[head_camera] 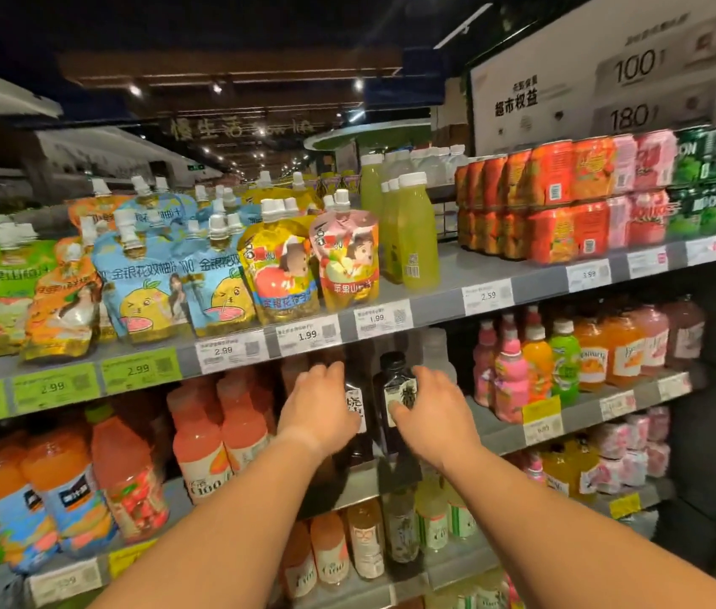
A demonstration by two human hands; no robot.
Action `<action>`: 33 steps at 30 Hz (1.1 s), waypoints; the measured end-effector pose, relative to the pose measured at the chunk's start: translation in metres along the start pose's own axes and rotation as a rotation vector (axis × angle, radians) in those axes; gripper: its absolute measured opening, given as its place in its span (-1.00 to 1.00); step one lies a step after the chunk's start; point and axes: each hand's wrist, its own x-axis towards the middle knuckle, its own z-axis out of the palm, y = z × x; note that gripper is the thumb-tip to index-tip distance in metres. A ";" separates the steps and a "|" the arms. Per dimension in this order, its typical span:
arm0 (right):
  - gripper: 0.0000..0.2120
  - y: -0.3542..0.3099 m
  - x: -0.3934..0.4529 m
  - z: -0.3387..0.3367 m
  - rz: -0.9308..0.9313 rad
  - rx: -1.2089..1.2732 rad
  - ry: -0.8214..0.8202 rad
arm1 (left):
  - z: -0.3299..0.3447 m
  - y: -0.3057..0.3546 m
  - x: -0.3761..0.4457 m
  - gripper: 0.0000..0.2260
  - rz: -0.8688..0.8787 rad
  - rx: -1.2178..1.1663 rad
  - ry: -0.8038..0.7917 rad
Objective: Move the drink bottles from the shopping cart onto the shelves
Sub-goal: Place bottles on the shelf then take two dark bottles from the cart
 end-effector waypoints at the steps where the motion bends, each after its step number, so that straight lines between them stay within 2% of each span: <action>1: -0.44 0.000 0.008 0.001 -0.032 -0.009 -0.011 | 0.000 0.002 0.004 -0.44 -0.030 0.015 0.019; 6: -0.50 0.003 0.039 0.005 -0.115 -0.058 -0.075 | 0.010 0.004 0.016 -0.58 -0.141 0.063 0.012; 10: -0.56 0.010 0.057 0.010 -0.093 -0.087 -0.114 | 0.020 0.007 0.026 -0.59 -0.194 0.036 -0.006; 14: -0.54 0.018 0.065 0.015 -0.043 -0.069 -0.181 | 0.024 0.009 0.029 -0.77 -0.292 0.001 -0.025; 18: -0.49 0.026 0.070 0.019 -0.011 -0.039 -0.239 | 0.020 0.010 0.029 -0.65 -0.356 -0.026 -0.059; 24: -0.43 0.029 0.082 0.016 -0.059 -0.079 -0.330 | 0.032 0.010 0.020 -0.26 -0.362 -0.158 -0.072; 27: -0.38 0.031 0.086 0.016 -0.086 -0.093 -0.384 | 0.043 0.007 0.014 -0.28 -0.366 -0.236 -0.102; 33: -0.20 0.037 0.085 0.014 -0.205 -0.116 -0.440 | 0.032 0.003 0.000 -0.48 -0.317 -0.272 -0.070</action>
